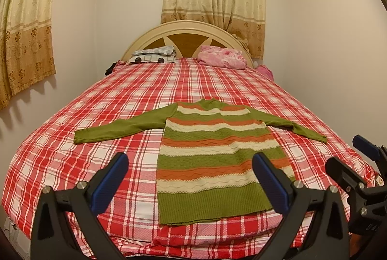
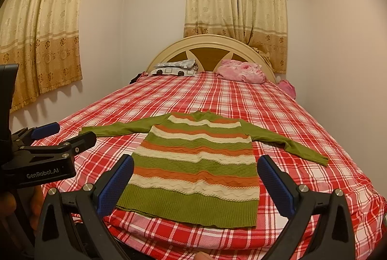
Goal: Fold small clothes
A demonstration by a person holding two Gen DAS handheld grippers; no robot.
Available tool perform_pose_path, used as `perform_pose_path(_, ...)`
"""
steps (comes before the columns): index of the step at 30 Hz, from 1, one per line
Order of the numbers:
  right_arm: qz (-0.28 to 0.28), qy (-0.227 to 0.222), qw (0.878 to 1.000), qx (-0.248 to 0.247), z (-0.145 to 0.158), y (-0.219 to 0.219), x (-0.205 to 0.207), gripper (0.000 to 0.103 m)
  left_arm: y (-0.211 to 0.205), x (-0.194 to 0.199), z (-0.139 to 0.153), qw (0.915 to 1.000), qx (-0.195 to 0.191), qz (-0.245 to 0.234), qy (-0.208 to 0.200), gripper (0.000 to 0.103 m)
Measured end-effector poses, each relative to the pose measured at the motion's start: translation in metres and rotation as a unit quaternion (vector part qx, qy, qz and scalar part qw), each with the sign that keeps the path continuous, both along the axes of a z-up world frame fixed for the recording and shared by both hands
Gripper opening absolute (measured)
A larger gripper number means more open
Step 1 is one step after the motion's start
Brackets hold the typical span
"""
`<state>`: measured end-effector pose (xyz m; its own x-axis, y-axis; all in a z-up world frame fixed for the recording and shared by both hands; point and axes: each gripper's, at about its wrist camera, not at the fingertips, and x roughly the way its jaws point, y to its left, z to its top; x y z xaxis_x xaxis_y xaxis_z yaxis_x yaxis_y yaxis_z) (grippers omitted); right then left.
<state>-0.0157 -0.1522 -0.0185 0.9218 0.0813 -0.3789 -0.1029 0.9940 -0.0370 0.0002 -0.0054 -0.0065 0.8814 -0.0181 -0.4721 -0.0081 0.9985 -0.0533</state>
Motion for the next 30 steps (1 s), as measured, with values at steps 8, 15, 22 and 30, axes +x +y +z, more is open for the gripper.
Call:
perform_pose_path(8,0.0,0.0,1.0,0.0,0.0,0.001,0.0,0.102,0.0,0.0,0.001,1.0,-0.002,0.0,0.0,0.103)
perform_pose_path(15,0.0,0.0,1.0,0.001,0.0,0.003,-0.001,0.102,-0.001,0.0,0.001,1.0,-0.003,0.0,0.001,0.103)
perform_pose_path(22,0.001,0.001,1.0,0.001,-0.001,0.003,-0.002,0.102,0.001,-0.001,0.001,1.0,-0.005,0.001,0.0,0.103)
perform_pose_path(30,0.003,0.01,1.0,0.003,-0.008,0.004,0.003,0.102,0.008,0.01,-0.007,0.9998,-0.014,0.0,0.012,0.103)
